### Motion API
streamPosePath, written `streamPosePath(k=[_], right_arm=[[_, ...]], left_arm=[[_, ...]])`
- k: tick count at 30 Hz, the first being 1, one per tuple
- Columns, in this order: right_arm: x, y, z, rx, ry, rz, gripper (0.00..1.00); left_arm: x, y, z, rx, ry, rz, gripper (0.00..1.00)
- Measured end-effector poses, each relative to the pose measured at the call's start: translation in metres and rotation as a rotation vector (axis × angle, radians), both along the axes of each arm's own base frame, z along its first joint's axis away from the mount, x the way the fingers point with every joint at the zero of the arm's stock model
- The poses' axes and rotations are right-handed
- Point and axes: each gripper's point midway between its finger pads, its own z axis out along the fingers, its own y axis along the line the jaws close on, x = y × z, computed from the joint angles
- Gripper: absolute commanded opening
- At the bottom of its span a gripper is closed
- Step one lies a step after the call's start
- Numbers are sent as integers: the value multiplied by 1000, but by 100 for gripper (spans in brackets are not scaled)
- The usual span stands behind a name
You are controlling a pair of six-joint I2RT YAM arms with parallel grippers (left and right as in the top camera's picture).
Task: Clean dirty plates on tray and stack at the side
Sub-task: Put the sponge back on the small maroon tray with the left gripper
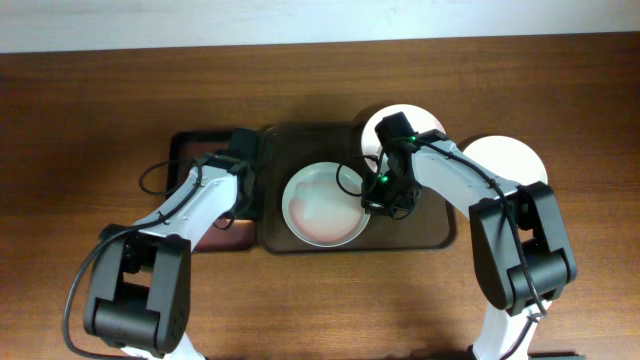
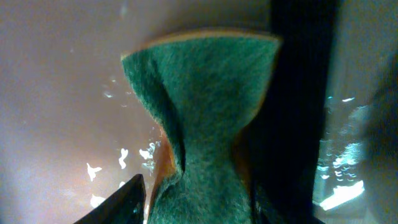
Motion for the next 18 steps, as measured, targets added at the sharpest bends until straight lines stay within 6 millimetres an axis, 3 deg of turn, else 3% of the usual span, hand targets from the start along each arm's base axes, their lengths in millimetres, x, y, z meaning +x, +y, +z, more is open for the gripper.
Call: streamPosePath(k=[1,4,5,6,7,10,12,15,17,18], right_arm=[[0,0,0,0,0,0,4],[0,0,0,0,0,-1,4],[0,0,0,0,0,0,4],[0,0,0,0,0,0,4],[0,0,0,0,0,0,4],[0,0,0,0,0,0,4],[0,0,0,0,0,0,4],[0,0,0,0,1,0,4],[-1,0,0,-1,3,0,4],[-1,0,0,-1,3,0,4]], left_arm=[[-10,4,-8,6,25,15,2],[-9,-4,-12,-29,4,23,0],[-9,-4,-11,-27,3,23,4],[-8,-3,-10,-23,2,24,31],[-8,-1,-10,-13,3,25,70],[2,4,-2,5,-25,40,82],[19,4,3,-9,-90,49,82],[41,-2,9,-46,-175,53,72],[46,-11,0,-92,-173,45,42],[44,-13,-8,-105,-149,47,33]])
